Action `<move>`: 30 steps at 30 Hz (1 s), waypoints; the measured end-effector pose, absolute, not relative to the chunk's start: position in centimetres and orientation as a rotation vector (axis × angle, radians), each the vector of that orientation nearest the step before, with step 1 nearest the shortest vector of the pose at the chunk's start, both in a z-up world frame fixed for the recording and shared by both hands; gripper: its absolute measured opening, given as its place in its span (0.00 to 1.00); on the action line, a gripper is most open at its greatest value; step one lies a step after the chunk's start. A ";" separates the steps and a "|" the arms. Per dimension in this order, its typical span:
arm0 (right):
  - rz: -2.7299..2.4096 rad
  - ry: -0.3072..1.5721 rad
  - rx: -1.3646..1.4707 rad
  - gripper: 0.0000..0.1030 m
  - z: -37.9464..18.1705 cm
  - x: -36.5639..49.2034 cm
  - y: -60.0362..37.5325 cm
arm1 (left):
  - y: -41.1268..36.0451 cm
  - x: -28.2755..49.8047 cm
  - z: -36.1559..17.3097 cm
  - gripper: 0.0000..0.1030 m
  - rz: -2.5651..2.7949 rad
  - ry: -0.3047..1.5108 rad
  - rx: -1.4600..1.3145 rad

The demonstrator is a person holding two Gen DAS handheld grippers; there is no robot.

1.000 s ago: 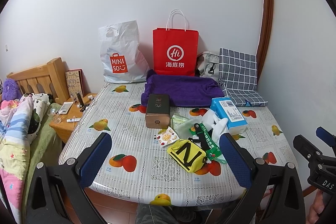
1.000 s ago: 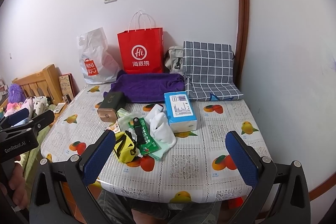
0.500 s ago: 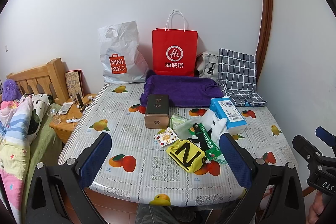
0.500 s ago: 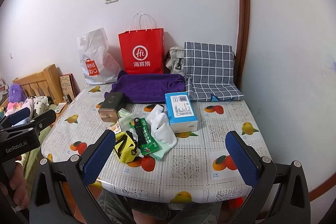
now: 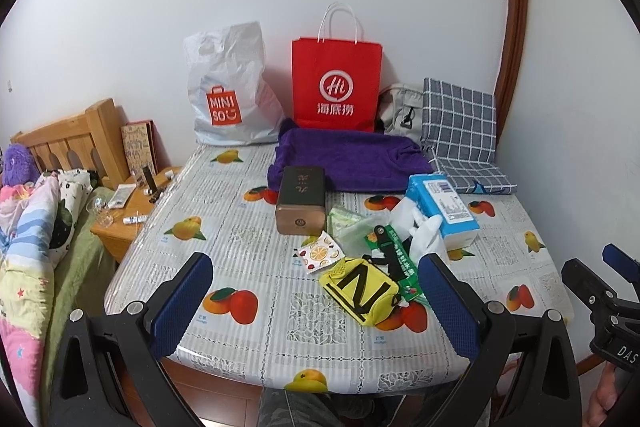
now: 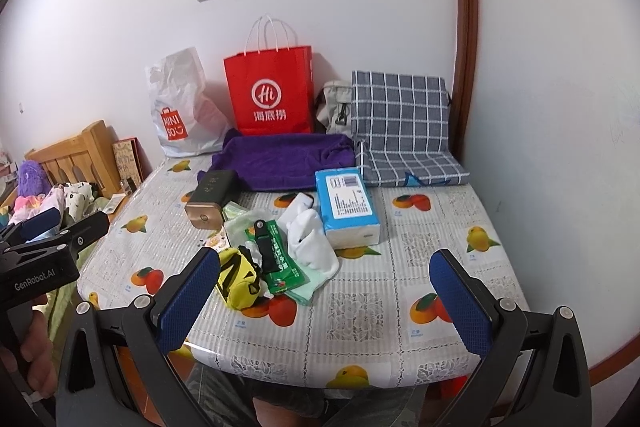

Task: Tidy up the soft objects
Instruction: 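Reach the left gripper to the fruit-print candy packet while the right gripper reaches the white gloves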

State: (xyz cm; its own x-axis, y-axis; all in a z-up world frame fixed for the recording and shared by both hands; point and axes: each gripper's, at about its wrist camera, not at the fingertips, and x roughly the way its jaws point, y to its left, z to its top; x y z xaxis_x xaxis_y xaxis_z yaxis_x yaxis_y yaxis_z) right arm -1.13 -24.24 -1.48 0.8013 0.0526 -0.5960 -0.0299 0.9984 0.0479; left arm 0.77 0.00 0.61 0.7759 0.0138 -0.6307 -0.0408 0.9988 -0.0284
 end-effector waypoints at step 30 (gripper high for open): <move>0.033 0.894 0.073 1.00 -15.1 7.9 -25.7 | 2.1 14.3 -15.6 0.98 0.001 0.950 -0.113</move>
State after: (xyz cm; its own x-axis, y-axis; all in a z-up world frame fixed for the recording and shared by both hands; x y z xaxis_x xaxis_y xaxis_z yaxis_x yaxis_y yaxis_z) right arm 7.88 -25.74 -15.14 0.6256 0.0592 -0.7779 0.0015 0.9970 0.0771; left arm 14.32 2.09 -15.61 0.5822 -0.0487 -0.8116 -0.0511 0.9940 -0.0963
